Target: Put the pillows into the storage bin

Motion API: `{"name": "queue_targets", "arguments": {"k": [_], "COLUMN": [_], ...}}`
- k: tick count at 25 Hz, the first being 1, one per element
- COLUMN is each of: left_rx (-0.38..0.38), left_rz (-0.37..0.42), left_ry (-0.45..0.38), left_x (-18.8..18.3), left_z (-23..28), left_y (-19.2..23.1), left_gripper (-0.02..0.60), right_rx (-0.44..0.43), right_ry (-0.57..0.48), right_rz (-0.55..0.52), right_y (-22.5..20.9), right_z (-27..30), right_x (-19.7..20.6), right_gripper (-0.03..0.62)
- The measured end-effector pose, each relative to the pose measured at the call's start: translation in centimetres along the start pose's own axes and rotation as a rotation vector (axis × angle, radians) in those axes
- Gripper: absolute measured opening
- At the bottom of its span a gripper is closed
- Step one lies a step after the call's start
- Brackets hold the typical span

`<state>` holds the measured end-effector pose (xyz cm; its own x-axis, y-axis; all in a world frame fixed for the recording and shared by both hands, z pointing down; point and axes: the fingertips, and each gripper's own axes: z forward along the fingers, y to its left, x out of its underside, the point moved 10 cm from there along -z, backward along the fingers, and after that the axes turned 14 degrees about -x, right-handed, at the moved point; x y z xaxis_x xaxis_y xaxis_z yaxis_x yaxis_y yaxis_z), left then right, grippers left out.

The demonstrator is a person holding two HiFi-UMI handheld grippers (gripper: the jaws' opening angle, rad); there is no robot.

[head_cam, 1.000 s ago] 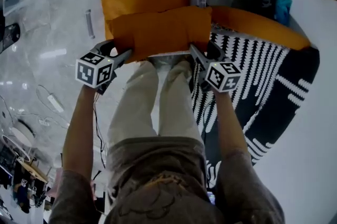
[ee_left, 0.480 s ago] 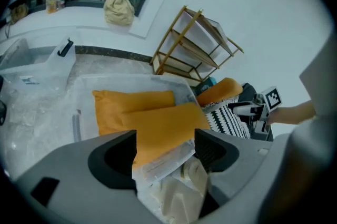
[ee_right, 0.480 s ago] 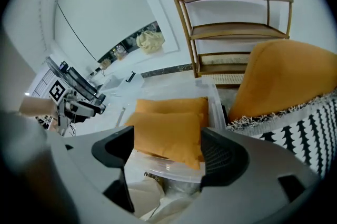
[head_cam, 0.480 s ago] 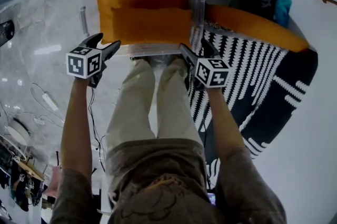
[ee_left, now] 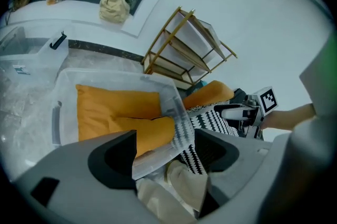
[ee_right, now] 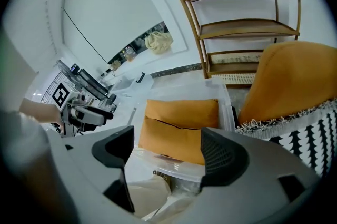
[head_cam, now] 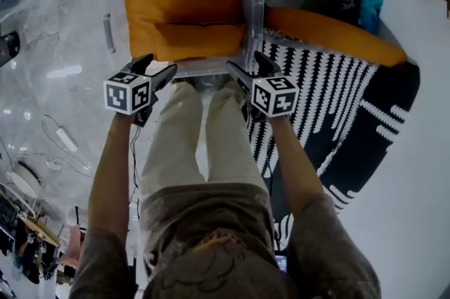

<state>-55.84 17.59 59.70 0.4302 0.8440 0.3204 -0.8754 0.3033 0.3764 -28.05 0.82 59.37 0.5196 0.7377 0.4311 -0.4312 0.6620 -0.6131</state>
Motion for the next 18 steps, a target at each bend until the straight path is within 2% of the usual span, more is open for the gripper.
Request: {"name": "queue_targets", "arguments": {"k": [6,12,18], "left_rx": [0.007,0.029,0.129], "left_rz": [0.044,0.134,0.225], "left_ry": [-0.065,-0.146,-0.267], "left_x": [-4.3,-10.6,-14.9], "left_z": [-6.9,-18.1,-28.8], "left_y": [-5.3,-11.9,-19.0], "left_gripper": [0.327,0.327,0.327], "right_rx": [-0.116,-0.231,-0.290], "right_ry": [0.003,-0.054,-0.141], "right_rz": [-0.051,-0.183,-0.334], "right_y": [4.7,13.4,21.7], "right_z": [-6.0,-14.9,-23.4], "right_x": [-4.9,-12.3,-17.3], "right_gripper": [0.363,0.348,0.342]}}
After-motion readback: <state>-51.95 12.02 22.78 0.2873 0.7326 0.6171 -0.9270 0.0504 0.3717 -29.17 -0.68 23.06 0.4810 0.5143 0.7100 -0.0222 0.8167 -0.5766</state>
